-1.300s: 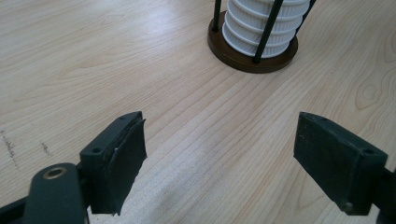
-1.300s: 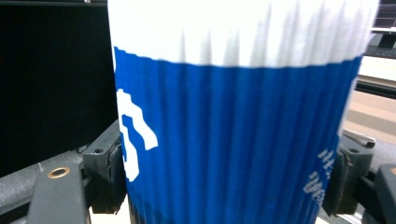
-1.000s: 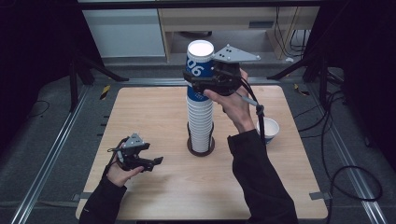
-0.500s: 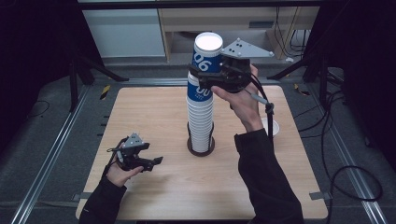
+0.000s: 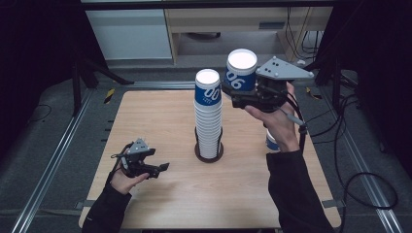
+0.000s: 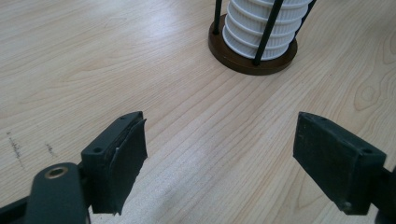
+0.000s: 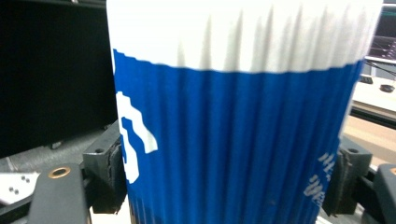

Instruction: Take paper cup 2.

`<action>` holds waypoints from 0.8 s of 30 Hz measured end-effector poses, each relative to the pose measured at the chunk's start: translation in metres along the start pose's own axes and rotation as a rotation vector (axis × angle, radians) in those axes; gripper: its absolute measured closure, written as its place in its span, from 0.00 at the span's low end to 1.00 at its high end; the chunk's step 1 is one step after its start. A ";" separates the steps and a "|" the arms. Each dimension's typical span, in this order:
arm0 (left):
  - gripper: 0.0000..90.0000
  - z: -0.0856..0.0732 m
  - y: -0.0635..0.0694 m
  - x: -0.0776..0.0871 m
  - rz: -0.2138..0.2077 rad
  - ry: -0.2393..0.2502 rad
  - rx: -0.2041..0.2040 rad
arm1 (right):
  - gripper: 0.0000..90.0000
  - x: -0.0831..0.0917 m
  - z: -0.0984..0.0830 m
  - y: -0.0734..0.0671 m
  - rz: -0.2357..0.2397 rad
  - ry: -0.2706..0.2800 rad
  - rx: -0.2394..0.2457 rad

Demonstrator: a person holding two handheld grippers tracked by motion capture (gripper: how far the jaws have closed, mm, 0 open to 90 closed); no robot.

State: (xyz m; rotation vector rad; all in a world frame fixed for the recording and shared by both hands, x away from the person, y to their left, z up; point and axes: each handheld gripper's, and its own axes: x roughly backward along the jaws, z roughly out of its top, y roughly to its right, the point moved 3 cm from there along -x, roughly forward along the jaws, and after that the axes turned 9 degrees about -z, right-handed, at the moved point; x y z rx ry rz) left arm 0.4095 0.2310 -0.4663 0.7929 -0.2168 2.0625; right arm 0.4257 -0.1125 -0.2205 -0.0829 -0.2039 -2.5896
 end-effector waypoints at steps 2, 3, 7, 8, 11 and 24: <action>0.19 0.000 0.000 0.000 0.001 -0.002 -0.002 | 0.23 0.005 -0.007 0.003 -0.003 -0.007 -0.001; 0.19 0.000 0.001 0.000 0.000 -0.001 -0.002 | 0.23 0.007 -0.010 0.005 -0.004 -0.009 0.001; 0.19 0.000 0.001 -0.001 -0.004 -0.003 -0.005 | 0.23 0.012 -0.023 0.009 -0.007 -0.030 -0.003; 0.19 0.000 0.001 0.000 -0.004 -0.002 -0.005 | 0.23 0.014 -0.026 0.010 -0.007 -0.035 0.000; 0.19 0.001 0.002 0.000 -0.007 0.000 -0.006 | 0.23 0.017 -0.037 0.009 0.000 -0.059 0.017; 0.19 0.002 0.005 0.001 -0.019 0.004 -0.012 | 0.23 0.026 -0.081 0.006 0.046 -0.137 0.036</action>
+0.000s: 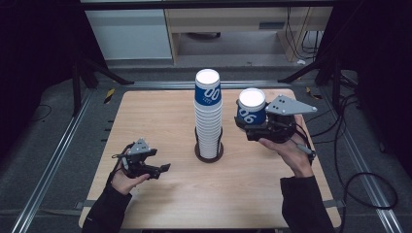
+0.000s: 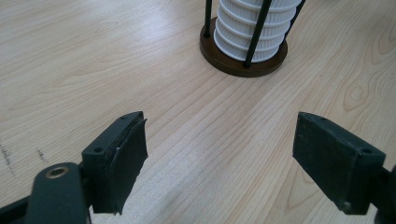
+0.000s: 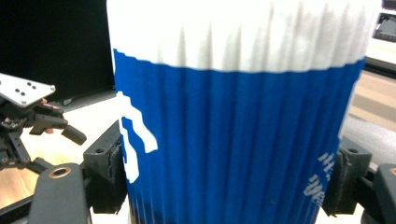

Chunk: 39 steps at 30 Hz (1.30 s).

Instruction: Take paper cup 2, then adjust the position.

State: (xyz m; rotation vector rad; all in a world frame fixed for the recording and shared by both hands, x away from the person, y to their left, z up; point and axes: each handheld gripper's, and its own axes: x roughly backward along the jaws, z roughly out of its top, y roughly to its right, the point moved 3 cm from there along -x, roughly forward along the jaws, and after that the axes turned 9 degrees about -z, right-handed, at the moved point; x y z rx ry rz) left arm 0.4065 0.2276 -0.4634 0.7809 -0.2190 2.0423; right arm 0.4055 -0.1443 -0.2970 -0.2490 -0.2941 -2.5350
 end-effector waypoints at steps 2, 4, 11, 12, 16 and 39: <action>0.19 0.000 0.001 0.001 -0.003 0.003 -0.002 | 0.23 0.000 -0.004 -0.001 0.008 -0.006 0.002; 0.19 0.001 0.002 0.001 -0.003 0.006 -0.004 | 0.23 0.000 -0.009 -0.003 0.017 -0.010 0.005; 0.19 0.001 0.004 0.000 -0.013 0.000 -0.014 | 0.23 -0.002 -0.028 -0.011 0.076 -0.031 0.009; 0.19 0.002 0.004 0.000 -0.014 0.001 -0.014 | 0.23 -0.003 -0.031 -0.012 0.083 -0.036 0.009; 0.19 0.003 0.006 0.001 -0.016 0.005 -0.019 | 0.23 -0.004 -0.043 -0.017 0.131 -0.047 0.023; 0.20 0.012 0.024 0.003 -0.084 -0.004 -0.078 | 0.23 -0.024 -0.083 -0.049 0.384 -0.148 0.148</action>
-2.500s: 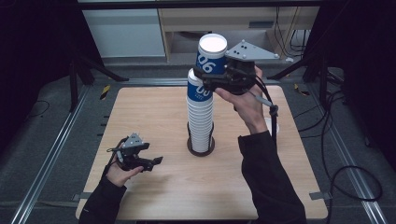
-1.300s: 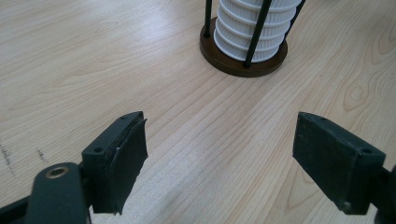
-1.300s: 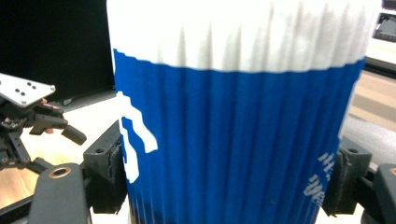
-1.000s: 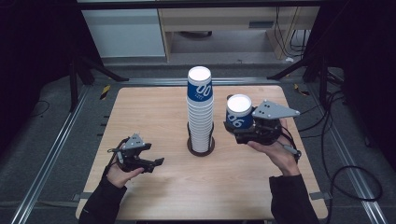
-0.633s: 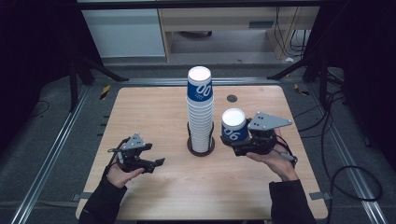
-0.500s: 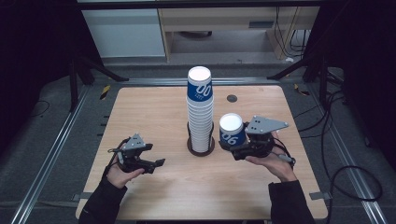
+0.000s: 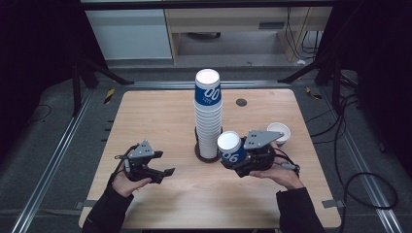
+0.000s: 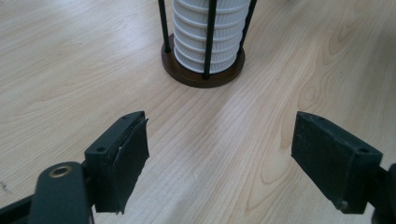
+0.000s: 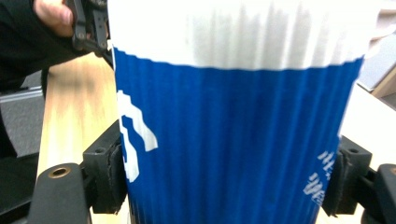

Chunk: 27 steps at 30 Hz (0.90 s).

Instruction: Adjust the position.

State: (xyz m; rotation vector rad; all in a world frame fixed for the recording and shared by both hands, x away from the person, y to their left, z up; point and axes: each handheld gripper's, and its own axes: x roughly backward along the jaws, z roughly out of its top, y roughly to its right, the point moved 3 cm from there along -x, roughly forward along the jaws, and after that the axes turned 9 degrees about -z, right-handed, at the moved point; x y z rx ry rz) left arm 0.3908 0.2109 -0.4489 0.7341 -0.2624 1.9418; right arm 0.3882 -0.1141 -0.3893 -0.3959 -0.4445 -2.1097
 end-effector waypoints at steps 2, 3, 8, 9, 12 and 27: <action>0.20 0.001 0.002 -0.001 -0.002 -0.006 -0.005 | 0.23 -0.003 -0.001 -0.002 0.014 -0.009 0.013; 0.20 0.001 0.002 -0.002 -0.006 -0.008 -0.008 | 0.23 -0.005 -0.001 -0.003 0.023 -0.012 0.020; 0.21 0.003 0.007 -0.004 -0.030 -0.012 -0.018 | 0.23 -0.014 -0.007 -0.008 0.059 -0.053 0.047; 0.21 0.006 0.010 -0.003 -0.037 -0.008 -0.021 | 0.23 -0.016 -0.007 -0.008 0.065 -0.061 0.052; 0.21 0.009 0.015 -0.002 -0.055 0.001 -0.034 | 0.23 -0.022 -0.009 -0.012 0.082 -0.078 0.067; 0.20 0.020 0.034 -0.004 -0.151 0.011 -0.070 | 0.23 -0.050 -0.009 -0.028 0.132 -0.145 0.145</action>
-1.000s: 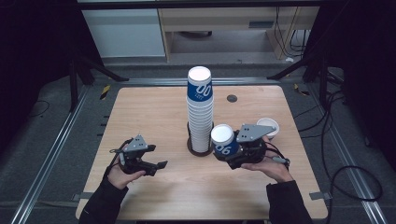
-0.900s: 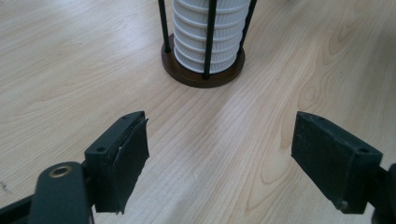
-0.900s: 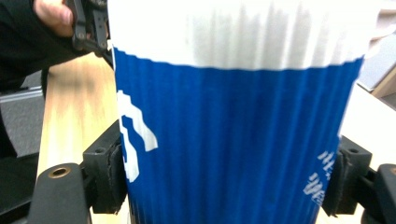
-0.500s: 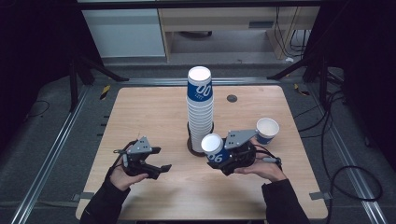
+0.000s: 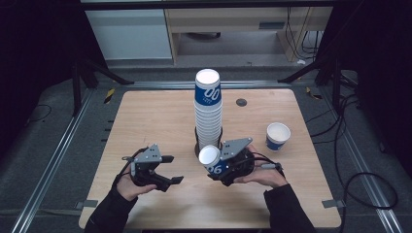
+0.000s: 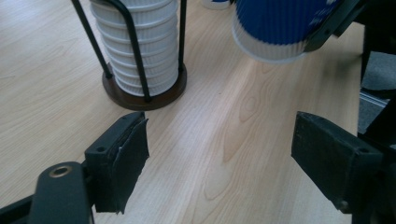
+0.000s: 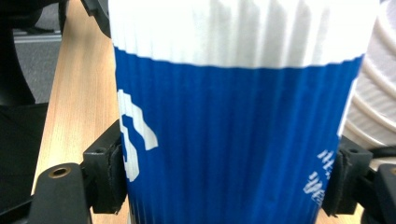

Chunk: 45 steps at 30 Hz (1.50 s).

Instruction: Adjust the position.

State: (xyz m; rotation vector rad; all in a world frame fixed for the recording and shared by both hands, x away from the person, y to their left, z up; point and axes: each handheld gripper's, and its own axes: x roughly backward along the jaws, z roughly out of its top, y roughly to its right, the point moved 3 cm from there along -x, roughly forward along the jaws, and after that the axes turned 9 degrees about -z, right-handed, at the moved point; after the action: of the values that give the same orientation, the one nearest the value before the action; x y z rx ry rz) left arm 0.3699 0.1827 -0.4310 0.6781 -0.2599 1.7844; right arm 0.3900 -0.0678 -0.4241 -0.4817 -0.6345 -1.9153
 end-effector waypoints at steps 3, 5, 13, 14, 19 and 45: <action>0.20 0.001 0.002 -0.001 -0.017 -0.003 -0.005 | 0.23 -0.006 0.002 -0.004 0.011 -0.016 0.014; 0.19 0.002 0.004 -0.001 -0.025 -0.002 -0.009 | 0.23 -0.010 0.003 -0.006 0.016 -0.019 0.024; 0.19 0.006 0.008 -0.003 -0.051 0.001 -0.024 | 0.23 -0.023 0.005 -0.013 0.039 -0.045 0.049; 0.19 0.007 0.009 -0.003 -0.056 0.001 -0.027 | 0.23 -0.024 0.005 -0.014 0.043 -0.049 0.051; 0.19 0.009 0.011 -0.007 -0.069 -0.002 -0.037 | 0.23 -0.034 0.007 -0.020 0.055 -0.065 0.072; 0.19 0.009 0.014 -0.021 -0.102 -0.053 -0.049 | 0.23 -0.064 0.017 -0.044 0.097 -0.136 0.141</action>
State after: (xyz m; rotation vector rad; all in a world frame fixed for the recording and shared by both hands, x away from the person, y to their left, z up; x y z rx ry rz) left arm 0.3636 0.1566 -0.4331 0.6930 -0.2991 1.6596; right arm 0.3767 0.0025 -0.4575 -0.5456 -0.8135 -1.7433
